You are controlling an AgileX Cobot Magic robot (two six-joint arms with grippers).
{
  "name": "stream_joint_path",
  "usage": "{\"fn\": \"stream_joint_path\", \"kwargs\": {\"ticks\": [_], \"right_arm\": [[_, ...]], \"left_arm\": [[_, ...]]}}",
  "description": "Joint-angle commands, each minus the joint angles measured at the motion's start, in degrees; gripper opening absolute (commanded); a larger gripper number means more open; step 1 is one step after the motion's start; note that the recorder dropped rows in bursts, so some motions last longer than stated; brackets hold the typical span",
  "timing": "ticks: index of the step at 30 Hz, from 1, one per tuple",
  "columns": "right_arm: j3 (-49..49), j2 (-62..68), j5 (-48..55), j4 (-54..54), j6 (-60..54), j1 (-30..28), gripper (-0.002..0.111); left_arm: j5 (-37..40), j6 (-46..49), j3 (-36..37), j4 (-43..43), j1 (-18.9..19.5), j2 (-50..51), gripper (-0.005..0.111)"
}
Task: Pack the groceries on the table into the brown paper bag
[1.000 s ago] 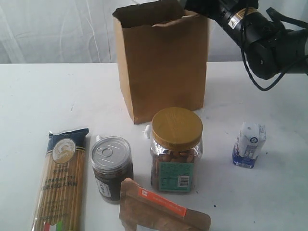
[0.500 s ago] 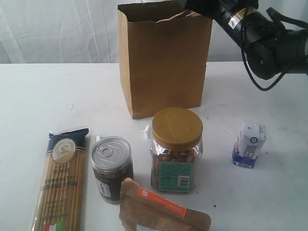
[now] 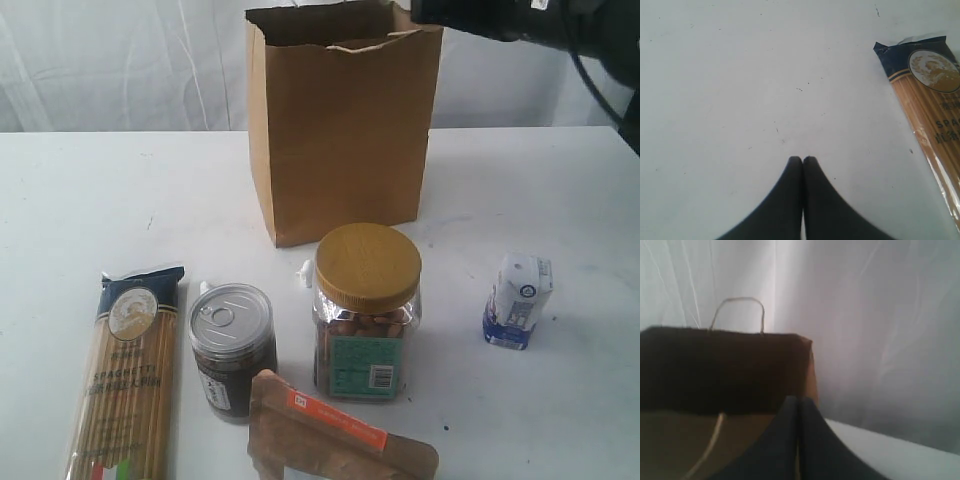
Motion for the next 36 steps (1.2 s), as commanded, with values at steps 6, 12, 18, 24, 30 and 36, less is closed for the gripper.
{"fn": "stream_joint_path", "kwargs": {"ticks": [6,12,18,24,30,36], "right_arm": [[0.3,-9.2,36.9,-4.7,-6.7,-7.2,0.000],[2.0,-8.1,60.5,-4.3,-10.8,-14.5,0.000],[7.9,-8.0,67.3,4.2,-18.6,-15.9,0.000],[12.5,-8.2,66.1,32.3,-40.1,-13.6,0.000],[13.6,-8.2,65.8,44.1,-58.9,-8.0,0.000],[13.6,-8.2,63.0,44.7,-60.5,-6.5,0.000]], "left_arm": [[1.3,-0.1,0.2,-0.1,-0.2,-0.2,0.000],[1.3,-0.1,0.2,-0.1,-0.2,-0.2,0.000],[1.3,-0.1,0.2,-0.1,-0.2,-0.2,0.000],[1.3,-0.1,0.2,-0.1,-0.2,-0.2,0.000],[1.3,-0.1,0.2,-0.1,-0.2,-0.2,0.000],[1.3,-0.1,0.2,-0.1,-0.2,-0.2,0.000]]}}
